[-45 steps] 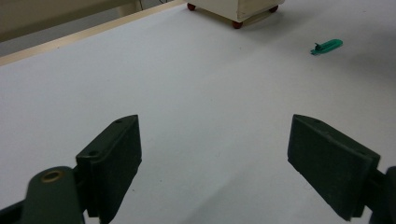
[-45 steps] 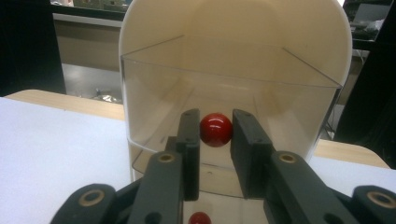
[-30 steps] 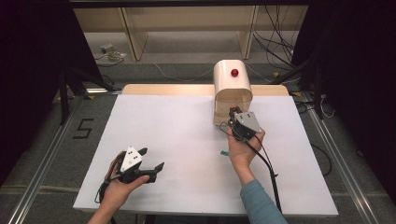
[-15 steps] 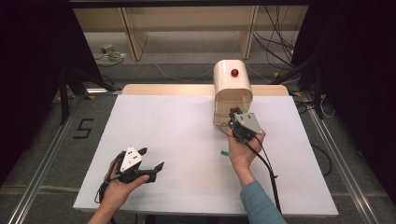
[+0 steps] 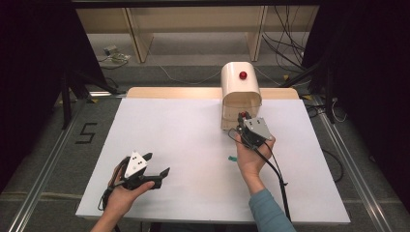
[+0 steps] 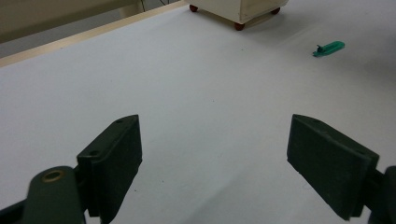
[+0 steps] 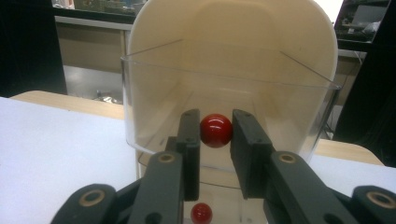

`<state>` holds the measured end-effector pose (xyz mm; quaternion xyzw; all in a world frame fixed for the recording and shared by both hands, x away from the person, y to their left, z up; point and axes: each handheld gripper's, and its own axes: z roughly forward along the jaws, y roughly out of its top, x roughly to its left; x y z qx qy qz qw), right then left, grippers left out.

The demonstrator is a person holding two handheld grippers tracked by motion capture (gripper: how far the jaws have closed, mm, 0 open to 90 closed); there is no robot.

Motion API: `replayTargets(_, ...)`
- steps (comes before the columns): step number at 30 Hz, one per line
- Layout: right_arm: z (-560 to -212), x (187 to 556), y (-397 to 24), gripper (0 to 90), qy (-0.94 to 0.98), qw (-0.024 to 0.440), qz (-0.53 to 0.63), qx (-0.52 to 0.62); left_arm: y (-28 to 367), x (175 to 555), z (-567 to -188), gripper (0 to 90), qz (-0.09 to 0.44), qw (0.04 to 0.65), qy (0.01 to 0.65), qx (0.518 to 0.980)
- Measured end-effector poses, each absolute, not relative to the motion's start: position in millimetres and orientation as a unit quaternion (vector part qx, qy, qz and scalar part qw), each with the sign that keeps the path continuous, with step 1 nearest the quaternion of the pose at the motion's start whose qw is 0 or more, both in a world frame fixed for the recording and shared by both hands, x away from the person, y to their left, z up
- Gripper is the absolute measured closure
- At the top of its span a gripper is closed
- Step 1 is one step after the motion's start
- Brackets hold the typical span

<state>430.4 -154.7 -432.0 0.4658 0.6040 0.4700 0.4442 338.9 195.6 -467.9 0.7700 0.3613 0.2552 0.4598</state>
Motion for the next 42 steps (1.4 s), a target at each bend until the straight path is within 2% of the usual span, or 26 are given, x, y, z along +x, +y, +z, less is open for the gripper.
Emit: replayTargets(42,-427,418,-155,74.4,0.599,0.443,0.477,0.466,196,339,-467,18.1,0.258,0.458,0.361,0.77)
